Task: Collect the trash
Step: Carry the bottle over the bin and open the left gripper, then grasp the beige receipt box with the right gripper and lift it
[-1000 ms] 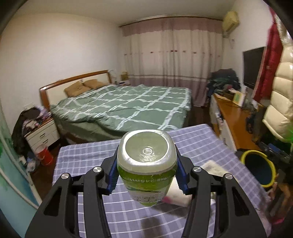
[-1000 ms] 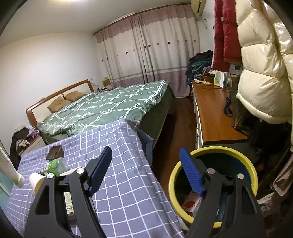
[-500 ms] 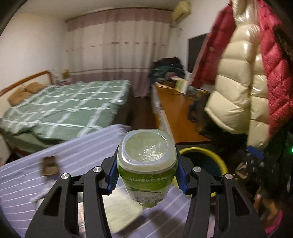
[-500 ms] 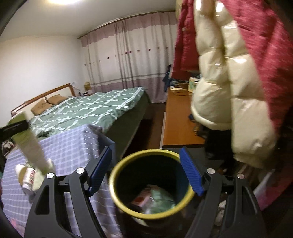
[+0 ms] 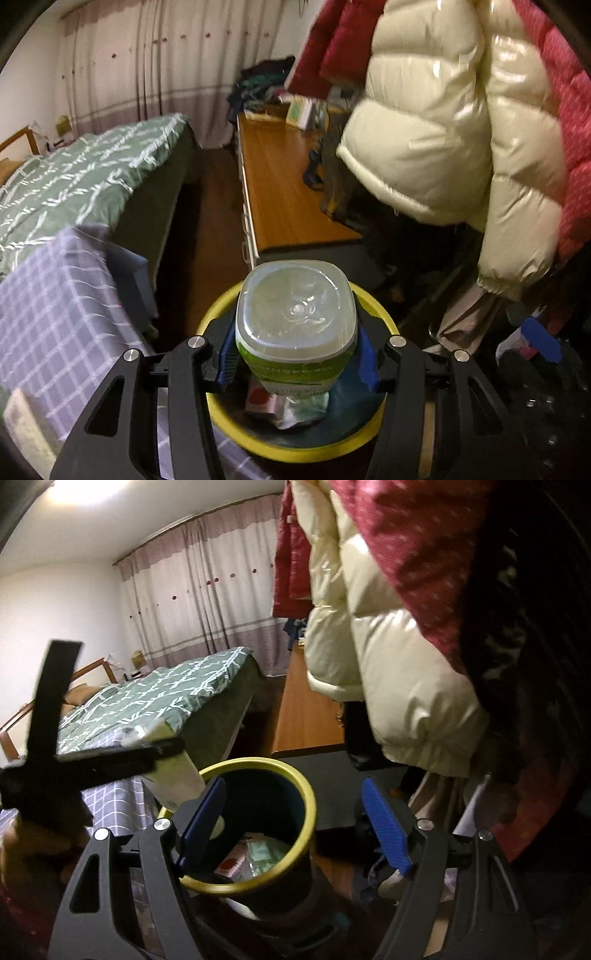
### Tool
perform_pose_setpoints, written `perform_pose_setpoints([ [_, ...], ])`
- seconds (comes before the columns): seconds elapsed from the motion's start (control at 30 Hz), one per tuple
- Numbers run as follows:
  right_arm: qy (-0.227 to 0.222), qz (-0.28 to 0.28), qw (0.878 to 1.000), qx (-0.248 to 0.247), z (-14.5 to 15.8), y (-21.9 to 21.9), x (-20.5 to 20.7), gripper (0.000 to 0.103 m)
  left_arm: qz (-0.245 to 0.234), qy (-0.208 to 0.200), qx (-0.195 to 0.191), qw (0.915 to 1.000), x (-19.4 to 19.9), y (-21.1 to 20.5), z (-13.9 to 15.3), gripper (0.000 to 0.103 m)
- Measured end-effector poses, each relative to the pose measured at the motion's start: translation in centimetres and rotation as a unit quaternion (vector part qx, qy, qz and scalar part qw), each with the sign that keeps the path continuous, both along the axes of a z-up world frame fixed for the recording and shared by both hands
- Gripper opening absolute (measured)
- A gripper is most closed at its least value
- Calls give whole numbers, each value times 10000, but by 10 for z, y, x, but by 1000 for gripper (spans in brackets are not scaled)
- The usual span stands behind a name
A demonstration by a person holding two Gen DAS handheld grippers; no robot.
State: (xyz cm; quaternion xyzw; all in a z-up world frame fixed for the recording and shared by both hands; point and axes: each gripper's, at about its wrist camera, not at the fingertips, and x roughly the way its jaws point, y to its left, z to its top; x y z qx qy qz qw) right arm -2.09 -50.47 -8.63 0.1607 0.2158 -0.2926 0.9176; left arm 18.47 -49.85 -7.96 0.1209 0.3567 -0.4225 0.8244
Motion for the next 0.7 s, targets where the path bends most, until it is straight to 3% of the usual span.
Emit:
perform_pose_setpoints([
  [0.1,-8,-37,10000,54,-2,-5,-2,72,16,82,139,9999,-1,-8,-14,52],
  [0.23,8,-15,10000,87,-4,-5,0,72,159,-87,71,9998,-5,1,-12,80],
  [0.33,36,50,9999,99,-3,0,5,72,254,-315,-80,9991,-10,23,7,83],
  [0.53,94,278,9995,89,-2,13,18,72,554,-691,-518,9947,-19,102,53,94],
  [0.7,125,641,9978,139,0,32,39,72,1264,-982,-842,9835,-20,201,84,98],
])
